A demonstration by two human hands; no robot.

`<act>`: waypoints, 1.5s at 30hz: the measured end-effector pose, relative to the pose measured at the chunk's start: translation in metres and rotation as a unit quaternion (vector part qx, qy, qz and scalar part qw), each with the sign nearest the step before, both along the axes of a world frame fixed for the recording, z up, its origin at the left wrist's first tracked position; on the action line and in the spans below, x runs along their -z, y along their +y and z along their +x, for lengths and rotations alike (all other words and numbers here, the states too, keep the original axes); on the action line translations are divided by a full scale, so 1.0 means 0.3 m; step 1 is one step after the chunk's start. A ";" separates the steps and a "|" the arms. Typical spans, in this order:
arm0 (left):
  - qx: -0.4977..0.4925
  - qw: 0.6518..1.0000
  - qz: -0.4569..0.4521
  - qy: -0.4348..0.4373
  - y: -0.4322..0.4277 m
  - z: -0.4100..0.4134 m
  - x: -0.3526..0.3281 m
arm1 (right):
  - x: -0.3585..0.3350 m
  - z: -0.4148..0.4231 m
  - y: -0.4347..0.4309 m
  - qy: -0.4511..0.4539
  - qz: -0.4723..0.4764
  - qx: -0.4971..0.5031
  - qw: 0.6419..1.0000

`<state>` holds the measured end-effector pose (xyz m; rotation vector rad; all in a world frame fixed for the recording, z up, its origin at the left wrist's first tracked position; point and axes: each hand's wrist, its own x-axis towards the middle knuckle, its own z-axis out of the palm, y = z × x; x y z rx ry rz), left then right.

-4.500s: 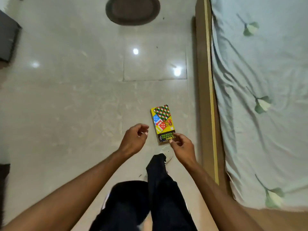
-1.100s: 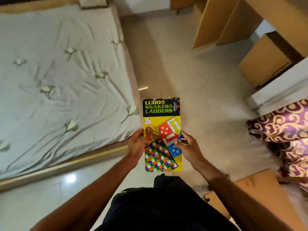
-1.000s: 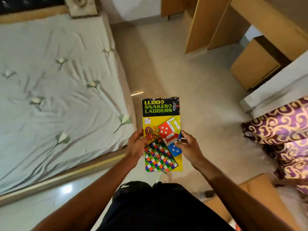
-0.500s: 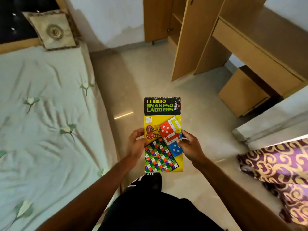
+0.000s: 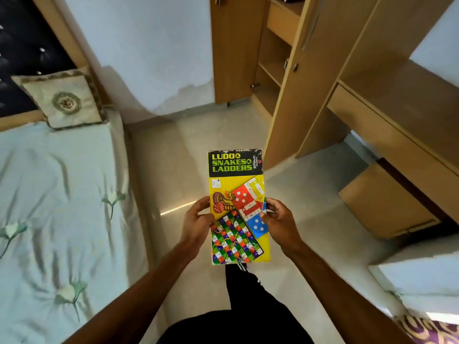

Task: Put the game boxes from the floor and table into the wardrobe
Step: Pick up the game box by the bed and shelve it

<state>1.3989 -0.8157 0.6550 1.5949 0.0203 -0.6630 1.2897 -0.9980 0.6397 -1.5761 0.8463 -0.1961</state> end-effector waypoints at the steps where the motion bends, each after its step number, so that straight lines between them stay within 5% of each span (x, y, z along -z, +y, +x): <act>1: -0.005 1.000 0.000 -0.001 -0.039 0.078 -0.002 | -0.002 0.085 -0.043 -0.005 0.001 -0.004 1.000; 17: -0.041 0.999 -0.024 -0.023 -0.647 1.362 -0.061 | -0.070 1.486 -0.739 -0.024 -0.007 -0.113 0.993; 30: 0.138 0.990 0.012 -0.039 -1.390 2.508 -0.161 | -0.105 2.390 -1.323 -0.022 0.029 0.109 0.993; 45: 0.267 0.962 -0.017 -0.058 -2.689 3.069 -0.198 | -0.164 2.875 -2.451 -0.042 0.001 0.270 0.962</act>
